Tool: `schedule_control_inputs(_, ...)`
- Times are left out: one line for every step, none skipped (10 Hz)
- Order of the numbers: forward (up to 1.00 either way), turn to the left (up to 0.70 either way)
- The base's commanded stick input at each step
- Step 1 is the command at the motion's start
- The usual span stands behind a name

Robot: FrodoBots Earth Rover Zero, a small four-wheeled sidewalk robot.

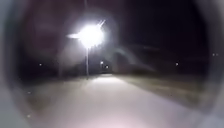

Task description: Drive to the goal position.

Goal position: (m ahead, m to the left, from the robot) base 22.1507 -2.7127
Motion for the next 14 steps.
schedule_control_inputs(0.7,0.0)
schedule_control_inputs(0.7,0.0)
schedule_control_inputs(0.7,0.0)
schedule_control_inputs(0.7,0.0)
schedule_control_inputs(0.7,0.0)
schedule_control_inputs(0.7,0.0)
schedule_control_inputs(0.7,0.0)
schedule_control_inputs(0.7,0.0)
schedule_control_inputs(0.7,0.1)
schedule_control_inputs(0.7,0.14)
schedule_control_inputs(0.7,0.14)
schedule_control_inputs(0.7,0.14)
schedule_control_inputs(0.7,0.14)
schedule_control_inputs(0.7,0.0)
